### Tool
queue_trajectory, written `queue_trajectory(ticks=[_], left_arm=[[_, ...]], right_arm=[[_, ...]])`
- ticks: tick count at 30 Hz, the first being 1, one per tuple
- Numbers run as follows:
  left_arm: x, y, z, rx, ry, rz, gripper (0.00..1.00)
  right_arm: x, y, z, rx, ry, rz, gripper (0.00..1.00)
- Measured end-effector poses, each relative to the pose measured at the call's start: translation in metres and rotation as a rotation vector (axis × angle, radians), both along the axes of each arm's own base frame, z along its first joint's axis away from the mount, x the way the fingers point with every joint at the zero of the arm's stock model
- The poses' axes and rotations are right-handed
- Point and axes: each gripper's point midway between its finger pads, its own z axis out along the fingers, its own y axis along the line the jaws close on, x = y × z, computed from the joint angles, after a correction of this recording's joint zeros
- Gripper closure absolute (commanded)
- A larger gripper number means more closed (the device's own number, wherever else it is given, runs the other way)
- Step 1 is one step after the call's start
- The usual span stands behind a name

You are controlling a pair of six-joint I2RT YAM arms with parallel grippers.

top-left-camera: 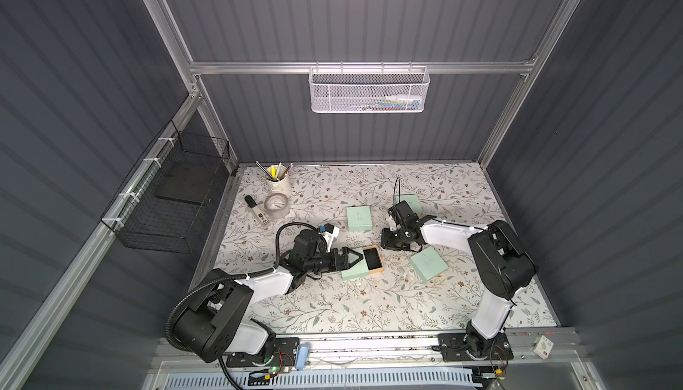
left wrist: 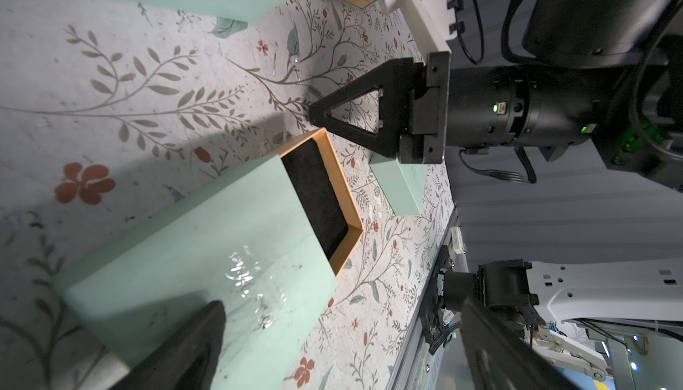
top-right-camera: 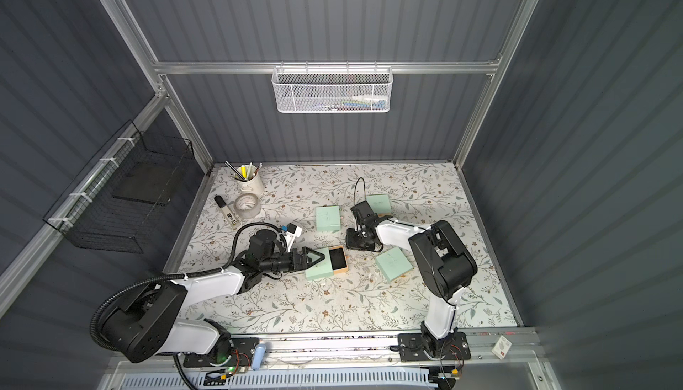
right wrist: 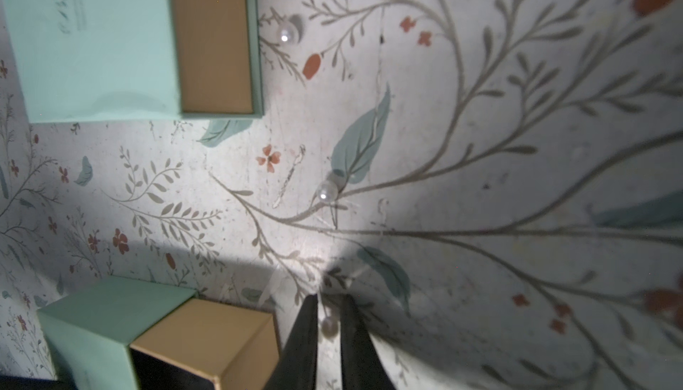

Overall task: Take out the earrings from the drawer-style jewelry box
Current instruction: Place the earring at the center of the board, then close the drawer of the jewelry box.

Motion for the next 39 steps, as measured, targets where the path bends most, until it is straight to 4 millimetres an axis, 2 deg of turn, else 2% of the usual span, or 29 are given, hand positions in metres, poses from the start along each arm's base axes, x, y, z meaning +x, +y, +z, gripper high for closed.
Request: queue_trajectory(ticks=[20,24,30,34,39], left_arm=[[-0.001,-0.001,0.004,-0.015,0.011,-0.003,0.0],[-0.002,-0.002,0.025,-0.05,-0.028,-0.005,0.0],[-0.004,0.006,0.062,-0.066,-0.118,0.022,0.0],[-0.005,0.019,0.064,-0.014,-0.137,0.072,0.0],[-0.007,0.03,0.051,0.058,-0.114,0.109,0.0]], right_arm=[[0.0,0.002,0.003,0.01,-0.001,0.003,0.82],[0.002,0.003,0.023,0.032,-0.038,0.003,0.81],[0.003,0.003,0.076,0.097,-0.149,0.003,0.8],[-0.011,-0.004,0.087,0.11,-0.17,0.001,0.8],[-0.042,-0.013,0.064,0.068,-0.109,0.003,0.8]])
